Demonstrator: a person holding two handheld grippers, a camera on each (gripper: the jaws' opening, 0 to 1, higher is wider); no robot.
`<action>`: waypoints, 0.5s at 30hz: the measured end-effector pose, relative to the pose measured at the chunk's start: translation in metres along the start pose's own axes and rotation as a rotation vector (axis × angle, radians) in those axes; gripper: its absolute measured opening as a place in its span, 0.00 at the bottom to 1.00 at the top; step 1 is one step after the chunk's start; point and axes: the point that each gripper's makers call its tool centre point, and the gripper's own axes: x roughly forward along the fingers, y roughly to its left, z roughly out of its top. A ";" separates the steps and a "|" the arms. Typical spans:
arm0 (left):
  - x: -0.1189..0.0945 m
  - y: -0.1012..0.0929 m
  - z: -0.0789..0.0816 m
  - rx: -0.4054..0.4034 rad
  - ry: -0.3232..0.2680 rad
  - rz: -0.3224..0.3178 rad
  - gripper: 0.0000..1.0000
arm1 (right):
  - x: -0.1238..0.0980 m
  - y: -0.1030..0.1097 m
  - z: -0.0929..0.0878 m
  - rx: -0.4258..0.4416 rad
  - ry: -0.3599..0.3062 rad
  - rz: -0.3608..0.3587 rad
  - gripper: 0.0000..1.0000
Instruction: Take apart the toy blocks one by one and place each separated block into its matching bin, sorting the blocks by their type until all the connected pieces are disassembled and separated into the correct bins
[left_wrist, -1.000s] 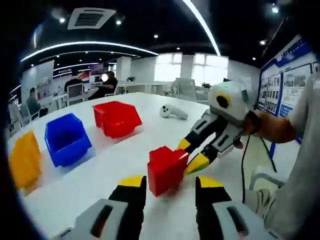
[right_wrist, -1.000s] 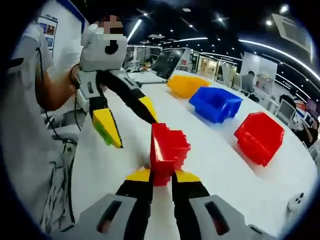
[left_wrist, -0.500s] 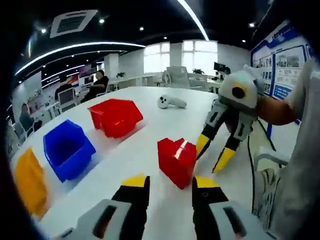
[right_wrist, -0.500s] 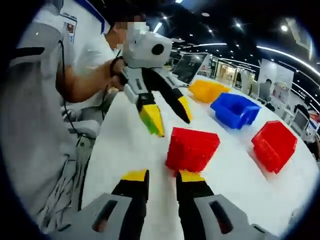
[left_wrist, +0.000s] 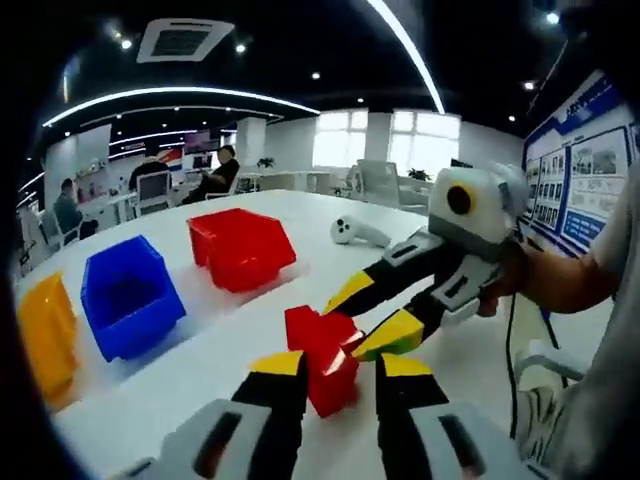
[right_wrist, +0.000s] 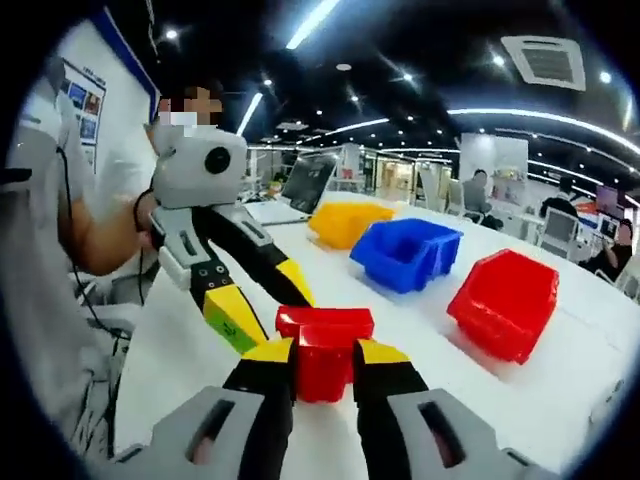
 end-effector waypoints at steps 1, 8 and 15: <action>0.000 0.002 0.001 -0.005 -0.006 0.005 0.28 | 0.000 -0.003 0.000 -0.001 0.000 -0.001 0.24; -0.001 0.012 0.003 -0.018 -0.007 0.013 0.24 | 0.007 -0.008 0.003 0.022 -0.013 0.012 0.22; -0.001 0.015 0.001 -0.023 -0.011 0.021 0.19 | 0.005 -0.007 0.003 -0.011 0.009 0.032 0.21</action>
